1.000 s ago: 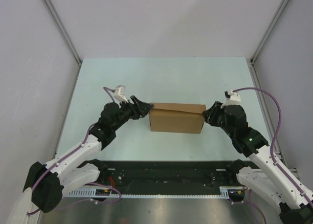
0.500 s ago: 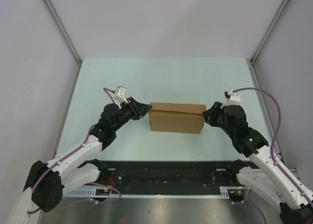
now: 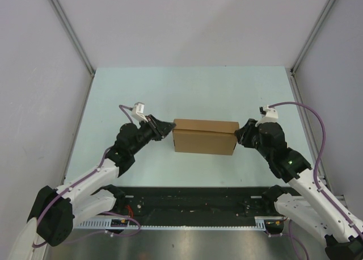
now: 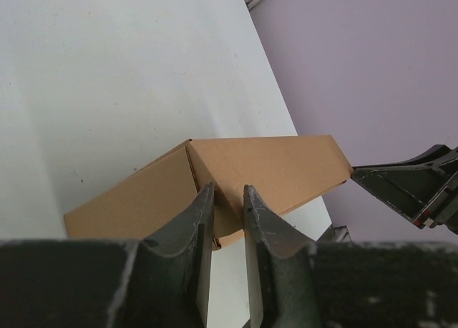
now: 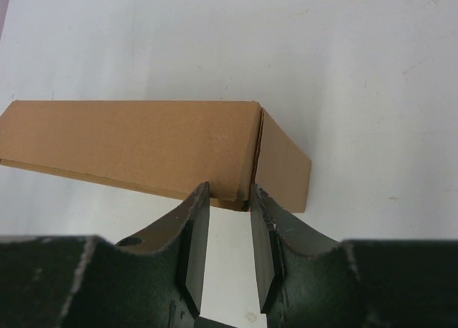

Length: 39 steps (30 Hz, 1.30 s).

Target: Fold the paper box

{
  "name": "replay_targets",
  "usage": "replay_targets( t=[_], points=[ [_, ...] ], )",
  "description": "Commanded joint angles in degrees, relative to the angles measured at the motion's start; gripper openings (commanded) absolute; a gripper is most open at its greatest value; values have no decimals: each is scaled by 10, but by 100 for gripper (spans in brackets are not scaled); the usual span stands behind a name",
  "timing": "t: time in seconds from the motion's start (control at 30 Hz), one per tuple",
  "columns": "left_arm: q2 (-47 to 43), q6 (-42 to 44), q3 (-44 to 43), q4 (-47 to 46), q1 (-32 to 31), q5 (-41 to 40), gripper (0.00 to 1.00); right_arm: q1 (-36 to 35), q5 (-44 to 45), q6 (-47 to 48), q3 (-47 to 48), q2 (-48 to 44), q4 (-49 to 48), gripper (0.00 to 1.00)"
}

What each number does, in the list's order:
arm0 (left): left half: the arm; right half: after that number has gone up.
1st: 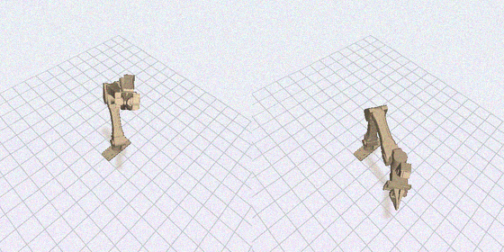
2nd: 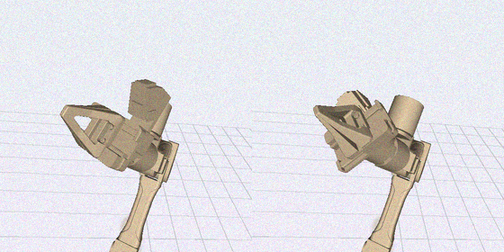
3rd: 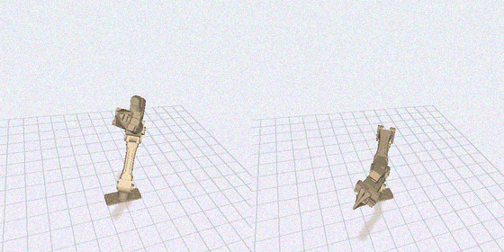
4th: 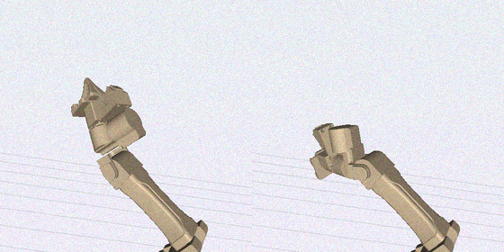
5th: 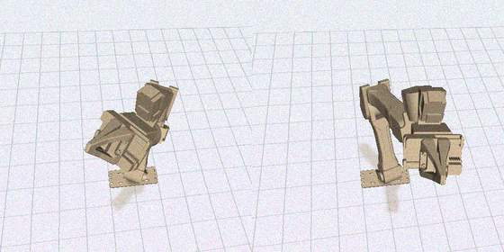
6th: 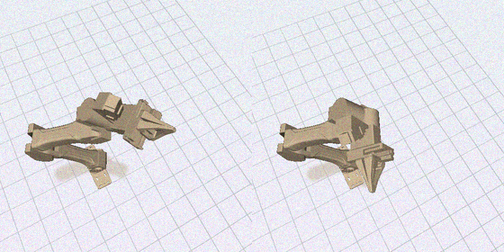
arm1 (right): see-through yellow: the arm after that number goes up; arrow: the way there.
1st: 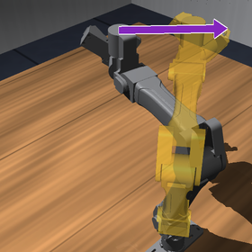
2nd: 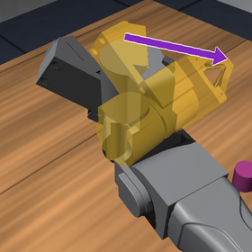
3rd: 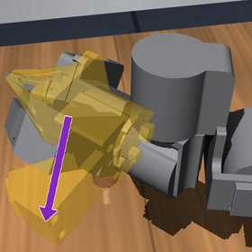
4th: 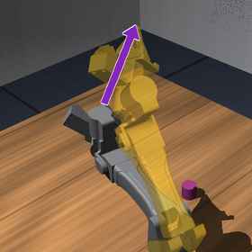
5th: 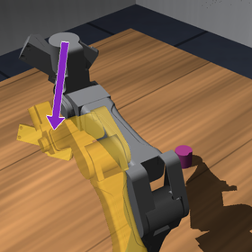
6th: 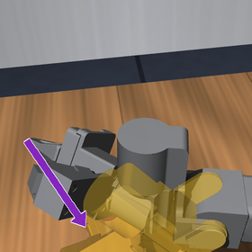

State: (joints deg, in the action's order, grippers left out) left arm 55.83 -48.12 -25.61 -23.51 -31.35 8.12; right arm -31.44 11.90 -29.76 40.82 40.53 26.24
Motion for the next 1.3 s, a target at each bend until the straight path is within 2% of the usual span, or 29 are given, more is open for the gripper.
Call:
replay_targets(
  t=[0.0,0.2,0.63,0.8,1.27],
  points=[
    [16,6,23,49,2,0,24,-4,25,16,-8,3,43,34],
    [29,19,27,79,2,-21,27,-7,30,17,-13,3,50,36],
    [49,40,34,137,-5,-48,27,-27,48,6,-16,3,63,37],
    [25,38,40,132,-6,-57,27,-26,50,1,-15,-18,43,47],
    [14,64,14,158,-5,-72,27,-18,-10,52,114,-38,50,57]
  ],
)
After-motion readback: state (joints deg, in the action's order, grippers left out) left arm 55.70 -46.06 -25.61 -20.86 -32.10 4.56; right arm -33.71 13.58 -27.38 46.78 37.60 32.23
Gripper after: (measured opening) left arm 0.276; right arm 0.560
